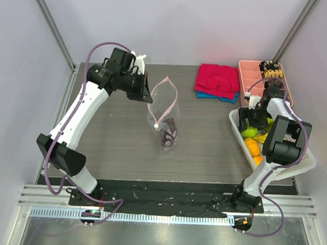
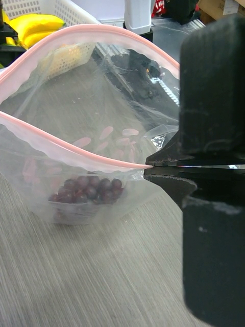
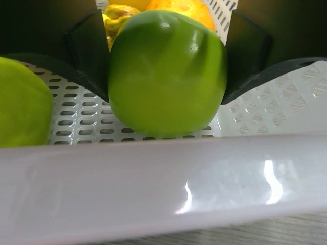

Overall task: Place the food in the zip-top bag and seal the zipper
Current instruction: Pick up the fake fruit from the bin, then place the fake fruit in the zipper food storage bag.

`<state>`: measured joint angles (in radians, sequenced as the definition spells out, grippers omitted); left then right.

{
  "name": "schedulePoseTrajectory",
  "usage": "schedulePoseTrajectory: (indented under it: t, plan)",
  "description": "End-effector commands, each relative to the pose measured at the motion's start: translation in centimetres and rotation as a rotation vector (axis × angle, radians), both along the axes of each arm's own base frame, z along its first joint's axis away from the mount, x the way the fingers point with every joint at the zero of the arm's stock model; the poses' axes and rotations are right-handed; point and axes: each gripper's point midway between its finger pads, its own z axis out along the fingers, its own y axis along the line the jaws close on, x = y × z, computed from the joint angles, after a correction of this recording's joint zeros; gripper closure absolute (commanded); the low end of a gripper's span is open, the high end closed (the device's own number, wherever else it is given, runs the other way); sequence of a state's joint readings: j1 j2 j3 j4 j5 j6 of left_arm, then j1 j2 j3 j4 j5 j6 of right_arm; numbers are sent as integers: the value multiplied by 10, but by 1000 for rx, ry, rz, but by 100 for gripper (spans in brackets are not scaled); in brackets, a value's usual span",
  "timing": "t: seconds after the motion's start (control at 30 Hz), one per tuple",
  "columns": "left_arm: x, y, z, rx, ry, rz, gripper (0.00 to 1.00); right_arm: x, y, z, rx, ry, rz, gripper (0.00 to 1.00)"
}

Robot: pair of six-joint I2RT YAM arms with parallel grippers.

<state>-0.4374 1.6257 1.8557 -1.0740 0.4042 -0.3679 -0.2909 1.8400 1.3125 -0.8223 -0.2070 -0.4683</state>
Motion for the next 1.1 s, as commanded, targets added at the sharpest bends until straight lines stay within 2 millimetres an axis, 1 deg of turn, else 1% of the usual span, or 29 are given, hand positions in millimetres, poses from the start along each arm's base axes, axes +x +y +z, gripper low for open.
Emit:
schedulePoseTrajectory:
  t: [0.0,0.03,0.07,0.1,0.13,0.2,0.23,0.27,0.3,0.33,0.37,0.4,0.43,0.5,0.53,0.57,0.6,0.63,0.67,0.7,0.73,0.8,0.83,0.87,0.93,0.97,1.0,1.07]
  plan:
    - [-2,1,9,-6,-41,-11,100,13,-5,42,-39,-111,10,30]
    - [-2,1,9,-6,-43,-10,100,19,-7,57,-48,-145,10,37]
    - [-2,1,10,-6,-46,-8,100,18,-5,67,-37,-154,10,39]
    - [-2,1,10,-6,-47,-8,100,21,-4,84,-41,-194,11,43]
    - [-2,1,10,-6,-45,-9,100,31,-1,107,-27,-253,18,45]
    - [-2,1,11,-8,-46,-8,100,33,8,138,16,-302,16,48]
    - [-3,1,10,-7,-44,-11,100,45,17,170,58,-383,36,48]
    - [-2,0,10,-8,-46,-12,100,42,28,184,112,-386,40,48]
    - [-2,1,9,-7,-43,-11,100,53,38,218,151,-458,44,48]
    - [-1,0,9,-8,-41,-11,100,54,50,235,201,-486,58,49]
    - [-1,0,10,-11,-44,-12,100,54,73,257,301,-523,97,49]
    - [-1,0,10,-10,-43,-10,100,56,98,291,359,-586,115,50]
    - [0,-1,9,-12,-41,-12,100,60,115,312,400,-646,150,51]
    - [0,-2,11,-18,-42,-14,100,55,155,355,501,-736,232,51]
    - [1,-3,12,-20,-42,-15,100,49,189,384,570,-807,290,51]
    - [0,-4,12,-24,-41,-19,100,45,207,398,606,-842,329,51]
    - [0,-5,16,-33,-46,-22,100,39,228,404,659,-846,358,51]
    - [1,-6,17,-35,-45,-24,100,23,262,428,727,-899,435,51]
    - [1,-6,18,-39,-47,-28,100,18,276,435,758,-914,464,51]
    - [1,-7,19,-42,-47,-29,100,13,289,435,789,-910,483,51]
    - [1,-7,20,-43,-48,-31,100,1,315,445,839,-927,545,51]
    - [-1,-8,20,-44,-50,-36,100,-9,340,442,889,-895,578,52]
    - [-1,-9,19,-45,-44,-39,100,-10,349,442,890,-902,589,52]
    - [-1,-9,20,-44,-48,-39,100,-21,370,436,905,-880,640,52]
    - [-2,-9,20,-46,-48,-39,100,-22,385,423,890,-859,653,51]
    - [-2,-9,20,-44,-49,-39,100,-31,400,416,884,-851,706,52]
    - [-2,-9,19,-41,-49,-37,100,-30,407,402,863,-829,717,52]
    - [-1,-9,20,-42,-52,-35,100,-30,416,383,812,-818,736,51]
